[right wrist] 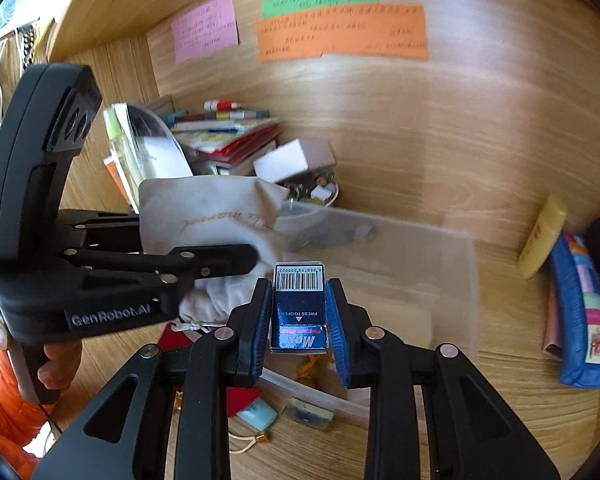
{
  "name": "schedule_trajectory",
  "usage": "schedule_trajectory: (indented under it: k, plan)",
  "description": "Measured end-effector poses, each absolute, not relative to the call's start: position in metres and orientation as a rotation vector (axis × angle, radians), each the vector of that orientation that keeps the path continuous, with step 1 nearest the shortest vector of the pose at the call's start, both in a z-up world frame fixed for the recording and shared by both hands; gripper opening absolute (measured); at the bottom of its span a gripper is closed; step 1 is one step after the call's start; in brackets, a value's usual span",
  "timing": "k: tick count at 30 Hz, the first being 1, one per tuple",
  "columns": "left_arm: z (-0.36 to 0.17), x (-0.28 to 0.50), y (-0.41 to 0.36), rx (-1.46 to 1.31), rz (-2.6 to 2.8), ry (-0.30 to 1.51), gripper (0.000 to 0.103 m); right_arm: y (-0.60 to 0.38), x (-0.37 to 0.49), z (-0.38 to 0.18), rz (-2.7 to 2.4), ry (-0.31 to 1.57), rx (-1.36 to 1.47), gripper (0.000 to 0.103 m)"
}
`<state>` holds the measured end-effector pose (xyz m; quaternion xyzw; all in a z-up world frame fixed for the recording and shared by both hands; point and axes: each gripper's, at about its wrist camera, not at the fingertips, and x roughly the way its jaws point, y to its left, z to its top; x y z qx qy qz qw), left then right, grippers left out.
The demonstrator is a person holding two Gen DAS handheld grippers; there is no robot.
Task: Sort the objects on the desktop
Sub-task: 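Carry the white pouch and blue card pack over the clear box and release both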
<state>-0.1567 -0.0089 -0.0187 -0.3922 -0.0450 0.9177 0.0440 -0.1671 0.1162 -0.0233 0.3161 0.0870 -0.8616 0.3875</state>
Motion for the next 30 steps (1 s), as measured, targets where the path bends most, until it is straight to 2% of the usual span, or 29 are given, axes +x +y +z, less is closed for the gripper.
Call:
schedule_trajectory:
  k: [11,27,29,30]
  plan:
    - [-0.023,-0.154,-0.007,-1.169,2.826,-0.066,0.026,0.108,-0.171,-0.044,-2.166,0.266,0.868,0.025]
    - [-0.019,-0.153,-0.017,-1.17,2.837,-0.14,0.028,0.107,-0.173,-0.048,-2.167,0.316,0.879,0.026]
    - [-0.017,-0.151,-0.017,-1.158,2.841,-0.139,0.033,0.107,-0.173,-0.047,-2.161,0.309,0.881,0.028]
    - [-0.015,-0.15,-0.017,-1.146,2.847,-0.14,0.042,0.107,-0.173,-0.046,-2.161,0.308,0.878,0.029]
